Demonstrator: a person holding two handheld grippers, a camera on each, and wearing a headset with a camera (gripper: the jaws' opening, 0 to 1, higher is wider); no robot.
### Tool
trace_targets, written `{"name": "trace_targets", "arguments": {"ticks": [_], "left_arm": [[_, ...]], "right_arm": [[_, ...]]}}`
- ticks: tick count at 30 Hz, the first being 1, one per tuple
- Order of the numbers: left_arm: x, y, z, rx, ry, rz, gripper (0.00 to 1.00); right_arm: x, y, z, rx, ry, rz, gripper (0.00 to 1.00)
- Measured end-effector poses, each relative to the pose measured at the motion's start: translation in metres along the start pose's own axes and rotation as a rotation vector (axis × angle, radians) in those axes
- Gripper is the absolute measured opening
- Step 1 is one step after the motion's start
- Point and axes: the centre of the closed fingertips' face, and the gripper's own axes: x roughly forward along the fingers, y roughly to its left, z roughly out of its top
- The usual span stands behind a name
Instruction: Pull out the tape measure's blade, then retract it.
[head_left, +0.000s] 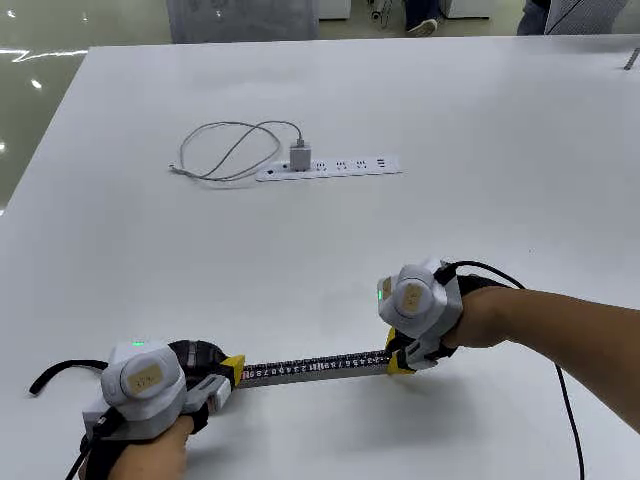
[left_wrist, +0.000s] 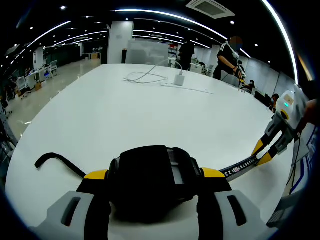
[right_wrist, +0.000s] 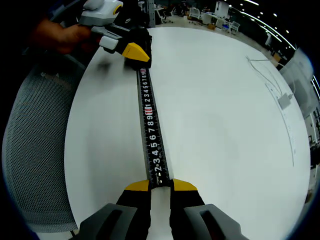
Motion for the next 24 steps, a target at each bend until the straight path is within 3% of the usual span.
{"name": "trace_targets", "arguments": {"ticks": [24], "left_arm": [[0.0004, 0.0001, -0.0002, 0.000, 0.000, 0.000, 0.67]], "right_arm": [[0.0037, 0.0012, 0.0084, -0.014, 0.015, 0.005, 0.10]]}}
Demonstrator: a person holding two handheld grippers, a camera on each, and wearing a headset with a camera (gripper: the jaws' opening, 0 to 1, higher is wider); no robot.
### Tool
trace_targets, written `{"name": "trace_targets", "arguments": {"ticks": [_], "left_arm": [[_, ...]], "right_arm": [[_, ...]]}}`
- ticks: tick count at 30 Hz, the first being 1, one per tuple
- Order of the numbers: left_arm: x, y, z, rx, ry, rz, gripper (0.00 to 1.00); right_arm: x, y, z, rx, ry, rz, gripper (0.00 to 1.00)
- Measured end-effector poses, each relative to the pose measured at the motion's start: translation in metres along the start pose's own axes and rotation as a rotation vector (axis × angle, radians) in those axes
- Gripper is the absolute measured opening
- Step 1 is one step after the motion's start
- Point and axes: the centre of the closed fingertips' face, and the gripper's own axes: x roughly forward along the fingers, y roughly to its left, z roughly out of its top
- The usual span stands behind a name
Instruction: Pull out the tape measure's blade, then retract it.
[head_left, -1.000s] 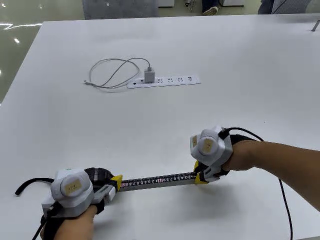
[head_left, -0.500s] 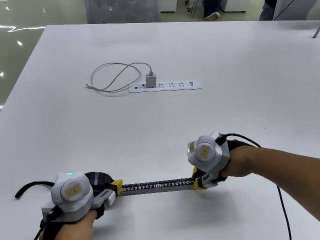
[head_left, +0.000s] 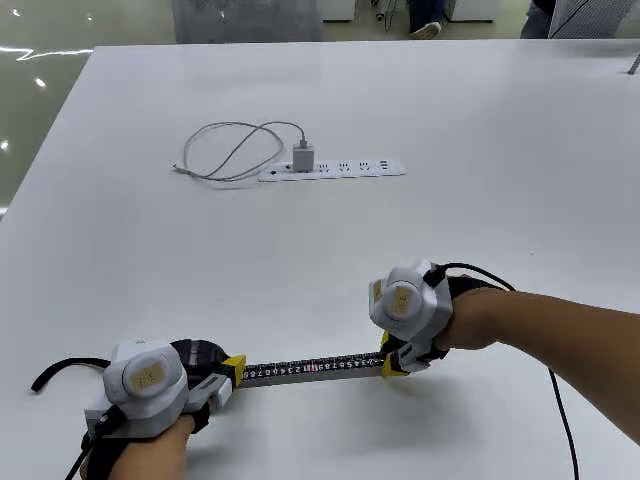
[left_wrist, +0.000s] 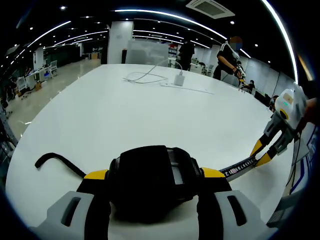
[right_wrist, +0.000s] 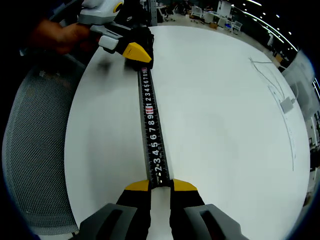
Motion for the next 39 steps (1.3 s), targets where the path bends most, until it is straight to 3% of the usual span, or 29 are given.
{"name": "trace_targets", "arguments": {"ticks": [39], "left_arm": [[0.000, 0.000, 0.001, 0.004, -0.004, -0.013, 0.67]], "right_arm": [[0.004, 0.002, 0.012, 0.004, -0.027, -0.004, 0.10]]}}
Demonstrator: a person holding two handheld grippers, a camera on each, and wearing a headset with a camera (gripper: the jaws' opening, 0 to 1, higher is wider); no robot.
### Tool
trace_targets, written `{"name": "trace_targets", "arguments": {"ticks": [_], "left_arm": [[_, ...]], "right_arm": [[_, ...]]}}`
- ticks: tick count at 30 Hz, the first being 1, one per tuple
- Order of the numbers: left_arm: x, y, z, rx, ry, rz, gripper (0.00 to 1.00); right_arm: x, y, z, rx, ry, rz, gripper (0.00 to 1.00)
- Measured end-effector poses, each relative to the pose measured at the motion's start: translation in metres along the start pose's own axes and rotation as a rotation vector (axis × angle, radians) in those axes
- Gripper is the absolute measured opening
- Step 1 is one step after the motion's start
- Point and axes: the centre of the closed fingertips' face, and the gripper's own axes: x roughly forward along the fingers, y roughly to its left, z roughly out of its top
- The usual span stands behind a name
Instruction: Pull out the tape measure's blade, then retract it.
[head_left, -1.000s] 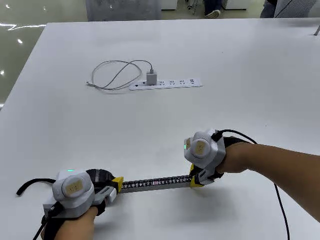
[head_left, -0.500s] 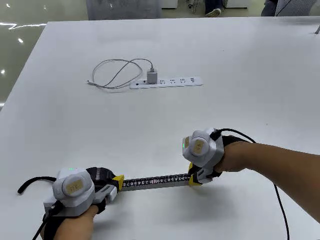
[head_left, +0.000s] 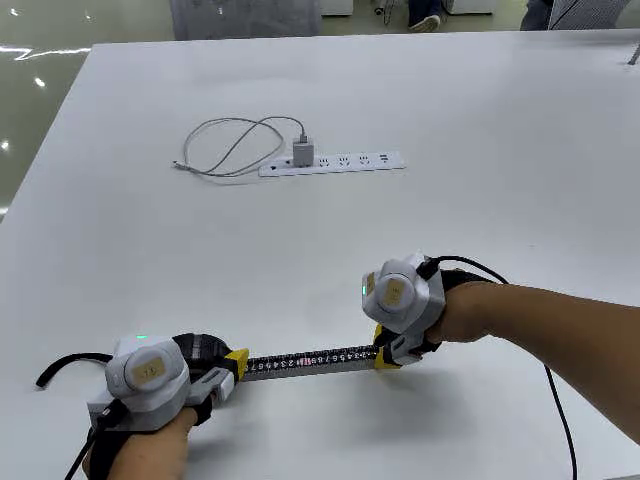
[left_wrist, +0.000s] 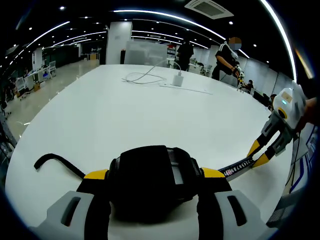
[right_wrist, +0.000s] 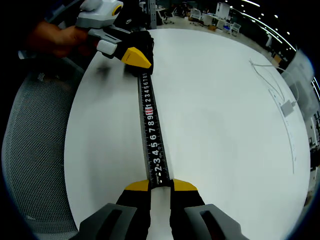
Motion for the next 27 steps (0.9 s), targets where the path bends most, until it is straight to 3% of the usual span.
{"name": "trace_targets", "arguments": {"ticks": [27], "left_arm": [[-0.0001, -0.0004, -0.0006, 0.005, 0.010, -0.001, 0.67]], "right_arm": [[0.0038, 0.0004, 0.0089, -0.006, -0.008, 0.003, 0.10]]}}
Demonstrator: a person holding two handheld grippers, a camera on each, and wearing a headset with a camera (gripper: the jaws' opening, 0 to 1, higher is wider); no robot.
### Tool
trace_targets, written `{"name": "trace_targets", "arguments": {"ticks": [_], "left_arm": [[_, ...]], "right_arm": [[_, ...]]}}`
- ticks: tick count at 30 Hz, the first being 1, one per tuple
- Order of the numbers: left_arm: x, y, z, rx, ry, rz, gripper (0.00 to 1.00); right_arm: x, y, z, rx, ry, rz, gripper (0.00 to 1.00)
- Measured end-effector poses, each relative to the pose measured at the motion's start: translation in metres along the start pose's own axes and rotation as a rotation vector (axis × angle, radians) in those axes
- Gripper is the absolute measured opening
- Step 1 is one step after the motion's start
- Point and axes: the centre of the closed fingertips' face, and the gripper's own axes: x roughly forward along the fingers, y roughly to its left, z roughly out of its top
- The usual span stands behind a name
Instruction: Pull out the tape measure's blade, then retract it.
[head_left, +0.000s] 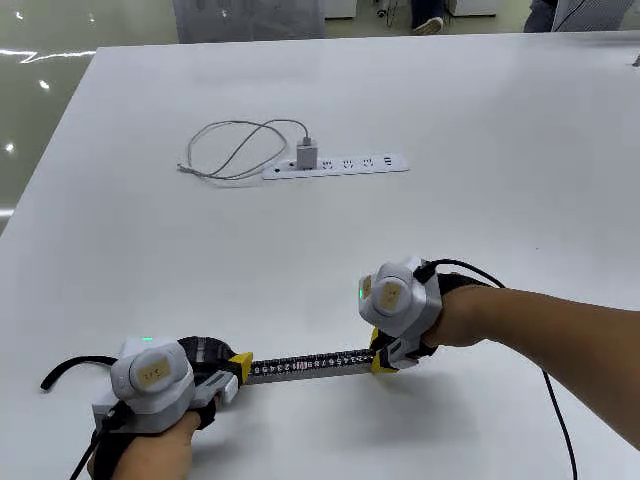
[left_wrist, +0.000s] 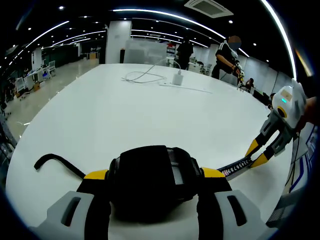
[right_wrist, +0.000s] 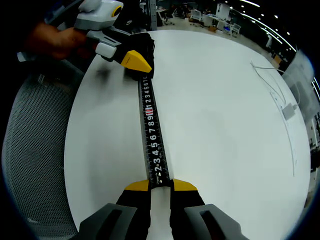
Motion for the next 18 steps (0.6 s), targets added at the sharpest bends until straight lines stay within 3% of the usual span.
{"name": "trace_targets", "arguments": {"ticks": [18], "left_arm": [[0.0000, 0.0001, -0.0004, -0.001, 0.002, 0.000, 0.67]], "right_arm": [[0.0021, 0.0002, 0.0059, 0.001, -0.007, 0.013, 0.10]]}}
